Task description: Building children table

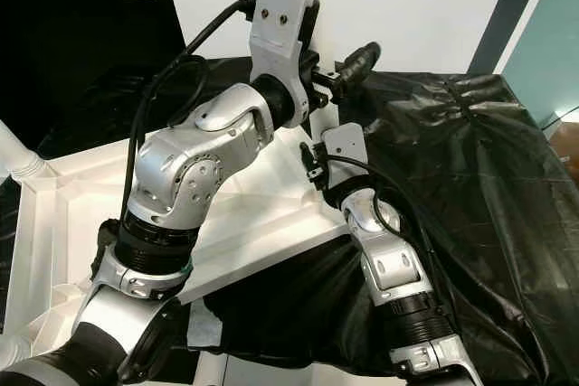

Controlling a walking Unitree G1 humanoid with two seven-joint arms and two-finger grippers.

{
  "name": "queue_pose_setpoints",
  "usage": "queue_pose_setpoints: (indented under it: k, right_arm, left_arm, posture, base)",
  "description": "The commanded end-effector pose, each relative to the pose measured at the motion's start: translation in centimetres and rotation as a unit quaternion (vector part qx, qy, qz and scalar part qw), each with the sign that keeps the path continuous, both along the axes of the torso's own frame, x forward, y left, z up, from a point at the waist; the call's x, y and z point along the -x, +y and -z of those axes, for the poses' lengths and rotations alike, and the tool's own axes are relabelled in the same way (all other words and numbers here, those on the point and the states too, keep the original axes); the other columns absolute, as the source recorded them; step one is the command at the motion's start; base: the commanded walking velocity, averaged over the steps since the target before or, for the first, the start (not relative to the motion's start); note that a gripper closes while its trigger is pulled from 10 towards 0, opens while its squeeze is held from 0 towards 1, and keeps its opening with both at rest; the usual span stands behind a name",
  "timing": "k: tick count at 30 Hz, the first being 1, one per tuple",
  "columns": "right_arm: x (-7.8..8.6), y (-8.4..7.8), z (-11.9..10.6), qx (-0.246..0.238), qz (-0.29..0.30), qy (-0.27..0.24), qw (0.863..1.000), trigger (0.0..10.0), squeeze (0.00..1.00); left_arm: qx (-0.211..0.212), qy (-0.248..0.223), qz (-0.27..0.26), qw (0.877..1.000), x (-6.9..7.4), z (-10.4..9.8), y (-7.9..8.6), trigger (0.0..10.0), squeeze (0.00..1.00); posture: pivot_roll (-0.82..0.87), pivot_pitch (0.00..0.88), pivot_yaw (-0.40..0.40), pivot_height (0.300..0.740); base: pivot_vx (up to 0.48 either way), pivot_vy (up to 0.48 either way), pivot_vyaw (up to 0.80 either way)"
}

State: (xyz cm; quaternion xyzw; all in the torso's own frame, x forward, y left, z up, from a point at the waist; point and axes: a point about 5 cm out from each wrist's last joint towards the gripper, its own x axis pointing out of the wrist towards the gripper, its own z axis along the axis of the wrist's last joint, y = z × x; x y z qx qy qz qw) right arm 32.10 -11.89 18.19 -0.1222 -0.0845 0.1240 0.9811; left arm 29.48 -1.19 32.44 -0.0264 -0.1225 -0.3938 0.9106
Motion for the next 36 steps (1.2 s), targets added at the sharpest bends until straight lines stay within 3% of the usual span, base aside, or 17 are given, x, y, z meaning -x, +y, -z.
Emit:
queue_pose_setpoints:
  k: [1,4,7,11,20,30,36]
  right_arm:
    - [-0.3,-0.3,-0.3,-0.015,0.011,0.003,1.000,10.0,0.00]
    - [-0.5,-0.9,-0.3,-0.029,0.025,0.011,0.999,10.0,0.00]
    - [-0.4,-1.3,-0.1,-0.027,0.028,0.010,0.999,10.0,0.00]
    - [-0.4,-1.9,0.2,-0.043,0.042,0.018,0.998,10.0,0.00]
    - [-0.2,-2.5,0.5,-0.075,0.047,0.034,0.995,10.0,0.00]
    - [1.5,-3.2,1.8,-0.081,0.070,0.042,0.993,10.0,0.00]
    - [2.1,-3.8,2.4,-0.082,0.092,0.048,0.991,10.0,0.00]
  left_arm:
    - [-0.020,-0.012,0.050,0.998,0.3,0.8,-0.2,10.0,0.00]
    - [0.000,-0.026,0.105,0.994,1.4,1.1,0.4,10.0,0.00]
    - [-0.021,-0.031,0.132,0.990,2.1,2.0,1.0,10.0,0.00]
    - [-0.050,-0.025,0.107,0.993,1.6,3.5,2.2,10.0,0.00]
    - [-0.048,-0.037,0.093,0.994,1.8,4.7,4.4,10.0,0.00]
    - [-0.131,0.013,0.080,0.988,2.4,10.4,6.4,10.0,0.00]
    - [-0.160,0.027,0.089,0.983,2.9,12.2,6.9,10.0,0.00]
  posture:
    - [-0.05,0.000,0.002,0.740]
    - [-0.05,0.000,0.003,0.740]
    - [-0.06,0.000,0.004,0.740]
    - [-0.05,0.000,0.003,0.740]
    - [-0.05,0.000,0.002,0.740]
    - [-0.04,0.000,-0.002,0.740]
    - [-0.04,0.000,-0.008,0.740]
  base:
    - [0.000,0.000,0.00]
    - [0.000,0.000,0.00]
    - [0.000,0.000,0.00]
    - [0.000,0.000,0.00]
    - [0.000,0.000,0.00]
    - [0.000,0.000,0.00]
    - [0.000,0.000,0.00]
